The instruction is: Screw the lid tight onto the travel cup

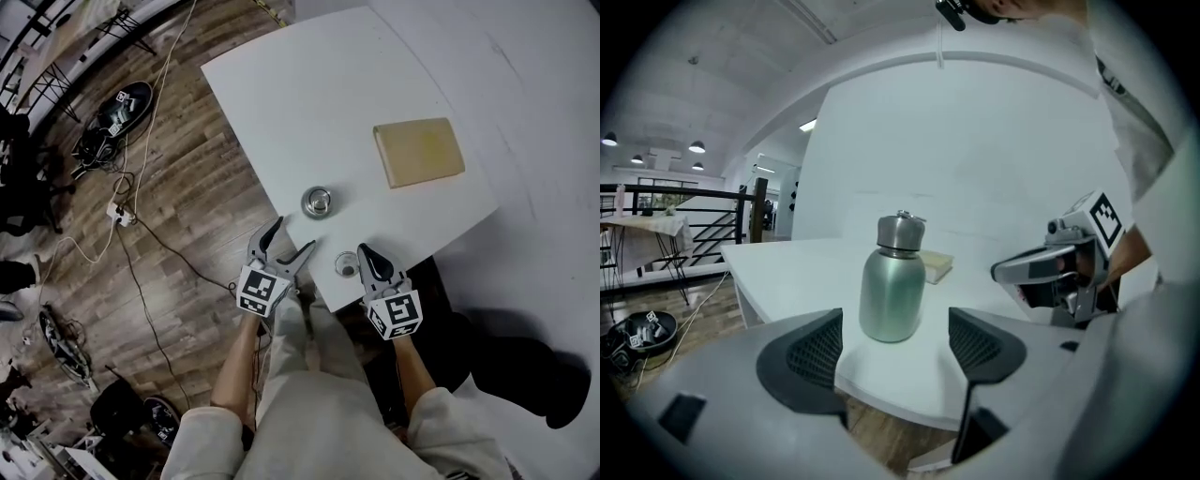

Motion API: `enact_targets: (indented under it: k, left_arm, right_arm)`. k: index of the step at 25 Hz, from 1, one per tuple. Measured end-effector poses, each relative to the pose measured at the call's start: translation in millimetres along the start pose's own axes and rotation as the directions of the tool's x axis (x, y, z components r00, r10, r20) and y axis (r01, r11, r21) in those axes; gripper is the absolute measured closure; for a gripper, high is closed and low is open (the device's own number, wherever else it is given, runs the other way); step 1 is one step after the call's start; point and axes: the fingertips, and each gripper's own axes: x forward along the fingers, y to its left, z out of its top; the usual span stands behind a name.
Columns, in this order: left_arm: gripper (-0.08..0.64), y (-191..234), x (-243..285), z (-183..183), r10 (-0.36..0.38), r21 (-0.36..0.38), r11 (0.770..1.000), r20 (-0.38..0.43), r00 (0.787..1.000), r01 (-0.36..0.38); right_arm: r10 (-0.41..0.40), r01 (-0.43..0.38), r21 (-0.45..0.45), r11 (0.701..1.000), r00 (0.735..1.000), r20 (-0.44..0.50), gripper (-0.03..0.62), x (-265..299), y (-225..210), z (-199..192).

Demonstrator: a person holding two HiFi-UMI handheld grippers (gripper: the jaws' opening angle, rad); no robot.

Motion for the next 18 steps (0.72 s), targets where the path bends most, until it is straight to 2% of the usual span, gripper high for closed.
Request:
enact_targets:
  k: [5, 6, 9, 10, 14, 18]
  left_arm:
    - [0.221, 4, 24, 9, -0.027, 0.038, 0.999, 0.002, 1.000, 0.027]
    - [0.218, 5, 27, 10, -0.032, 0.046, 0.998, 0.001, 0.999, 0.032]
    - [0.215, 7, 32, 13, -0.042, 0.062, 0.997, 0.002, 0.999, 0.042]
    - [0.215, 8, 34, 13, -0.045, 0.065, 0.997, 0.002, 0.999, 0.045]
    - [0.213, 8, 42, 11, -0.070, 0.084, 0.994, -0.006, 0.998, 0.070]
    - [0.213, 8, 51, 15, -0.086, 0.104, 0.991, -0.006, 0.996, 0.086]
  right_arm:
    - [0.033, -0.033, -0.011, 0.999, 0.999, 0.040, 0.592, 4, 0, 6]
    - [0.051, -0.050, -0.018, 0.999, 0.997, 0.060, 0.562, 4, 2, 9]
    - [0.105, -0.101, -0.038, 0.994, 0.989, 0.107, 0.358, 7, 5, 16]
    - [0.119, -0.115, -0.041, 0.992, 0.987, 0.111, 0.324, 9, 6, 18]
    - [0.162, -0.156, -0.063, 0.986, 0.981, 0.104, 0.235, 21, 5, 20]
    - [0.194, -0.185, -0.097, 0.978, 0.976, 0.102, 0.233, 36, 5, 29]
